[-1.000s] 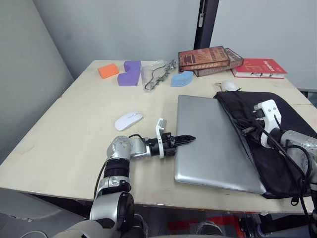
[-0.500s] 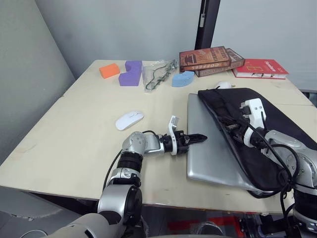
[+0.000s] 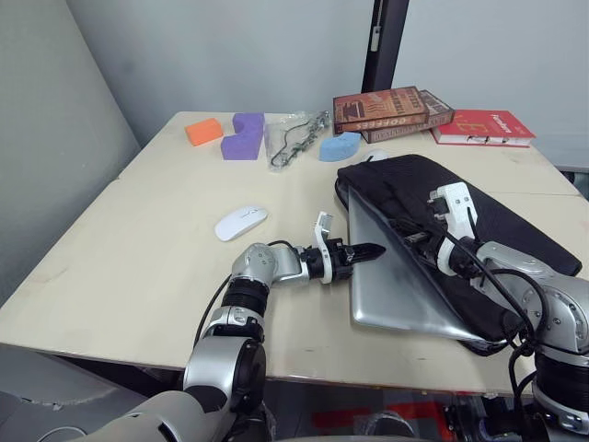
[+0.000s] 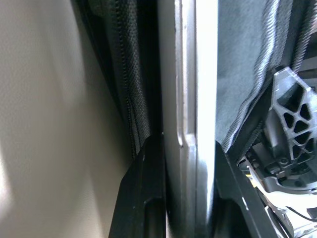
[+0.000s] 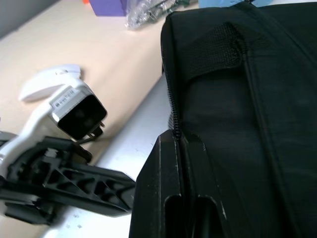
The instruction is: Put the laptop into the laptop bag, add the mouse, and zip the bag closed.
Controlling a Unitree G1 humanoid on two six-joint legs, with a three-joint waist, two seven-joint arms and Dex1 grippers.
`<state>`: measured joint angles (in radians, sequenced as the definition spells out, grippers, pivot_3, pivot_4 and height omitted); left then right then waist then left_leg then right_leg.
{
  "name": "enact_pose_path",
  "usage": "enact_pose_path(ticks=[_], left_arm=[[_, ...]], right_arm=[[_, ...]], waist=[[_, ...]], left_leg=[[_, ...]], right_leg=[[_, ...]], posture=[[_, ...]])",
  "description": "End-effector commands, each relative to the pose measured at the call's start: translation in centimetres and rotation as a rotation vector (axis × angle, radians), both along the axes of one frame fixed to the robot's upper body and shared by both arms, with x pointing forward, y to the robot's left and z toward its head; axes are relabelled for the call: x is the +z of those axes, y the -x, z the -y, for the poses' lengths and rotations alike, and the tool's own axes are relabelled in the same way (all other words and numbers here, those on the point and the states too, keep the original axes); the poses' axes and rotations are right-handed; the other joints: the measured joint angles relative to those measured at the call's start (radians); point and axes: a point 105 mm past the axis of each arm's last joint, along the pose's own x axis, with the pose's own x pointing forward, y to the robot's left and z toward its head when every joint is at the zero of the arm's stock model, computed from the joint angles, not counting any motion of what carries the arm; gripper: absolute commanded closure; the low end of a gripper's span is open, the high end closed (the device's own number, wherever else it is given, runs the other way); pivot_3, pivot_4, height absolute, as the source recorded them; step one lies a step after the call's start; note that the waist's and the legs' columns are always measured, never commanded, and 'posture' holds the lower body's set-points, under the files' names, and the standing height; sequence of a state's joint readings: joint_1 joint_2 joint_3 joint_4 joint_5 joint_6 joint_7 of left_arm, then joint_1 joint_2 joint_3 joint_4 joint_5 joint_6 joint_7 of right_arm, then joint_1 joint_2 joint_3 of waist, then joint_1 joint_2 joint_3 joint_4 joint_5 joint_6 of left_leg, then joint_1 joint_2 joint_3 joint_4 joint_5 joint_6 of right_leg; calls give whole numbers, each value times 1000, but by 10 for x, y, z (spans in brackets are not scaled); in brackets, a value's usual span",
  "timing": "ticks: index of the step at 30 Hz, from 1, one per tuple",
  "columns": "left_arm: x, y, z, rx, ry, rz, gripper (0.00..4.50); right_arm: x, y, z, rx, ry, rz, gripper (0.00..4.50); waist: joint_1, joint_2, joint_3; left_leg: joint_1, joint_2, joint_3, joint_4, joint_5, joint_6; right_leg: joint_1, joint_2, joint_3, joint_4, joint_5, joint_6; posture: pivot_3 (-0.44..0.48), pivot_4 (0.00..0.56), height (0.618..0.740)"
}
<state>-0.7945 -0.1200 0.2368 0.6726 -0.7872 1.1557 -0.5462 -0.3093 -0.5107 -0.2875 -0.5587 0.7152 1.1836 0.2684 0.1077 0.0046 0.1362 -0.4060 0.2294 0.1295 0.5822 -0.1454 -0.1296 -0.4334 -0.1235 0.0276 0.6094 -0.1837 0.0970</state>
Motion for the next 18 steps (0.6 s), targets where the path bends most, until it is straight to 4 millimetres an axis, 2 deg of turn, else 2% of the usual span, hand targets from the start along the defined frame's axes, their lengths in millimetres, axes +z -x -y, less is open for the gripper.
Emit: enact_pose_path(ticks=[1, 7, 10, 15, 18], left_arm=[[42, 0, 26, -7, 170, 72, 4170], [39, -2, 20, 19, 167, 63, 4170], [41, -7, 23, 42, 168, 66, 4170], [47, -14, 26, 72, 181, 72, 4170], [48, -14, 31, 70, 181, 74, 4170]], right_arm=[[9, 0, 10, -21, 49, 50, 4475], [12, 0, 14, -9, 36, 50, 4475], [8, 6, -3, 63, -3, 29, 4475], [10, 6, -18, 81, -84, 19, 4475], [11, 7, -35, 105, -157, 12, 4475]], waist=[[-1, 0, 0], [-2, 0, 0], [-2, 0, 0], [-7, 0, 0], [-10, 0, 0]], left_leg=[[0, 0, 0, 0, 0, 0], [0, 0, 0, 0, 0, 0], [0, 0, 0, 0, 0, 0], [0, 0, 0, 0, 0, 1], [0, 0, 0, 0, 1, 1]], right_leg=[[0, 0, 0, 0, 0, 0], [0, 0, 0, 0, 0, 1], [0, 0, 0, 0, 0, 1], [0, 0, 0, 1, 0, 1], [-1, 0, 1, 2, 0, 2]], posture=[[0, 150, 734], [0, 150, 734], [0, 150, 734], [0, 150, 734], [0, 150, 734]])
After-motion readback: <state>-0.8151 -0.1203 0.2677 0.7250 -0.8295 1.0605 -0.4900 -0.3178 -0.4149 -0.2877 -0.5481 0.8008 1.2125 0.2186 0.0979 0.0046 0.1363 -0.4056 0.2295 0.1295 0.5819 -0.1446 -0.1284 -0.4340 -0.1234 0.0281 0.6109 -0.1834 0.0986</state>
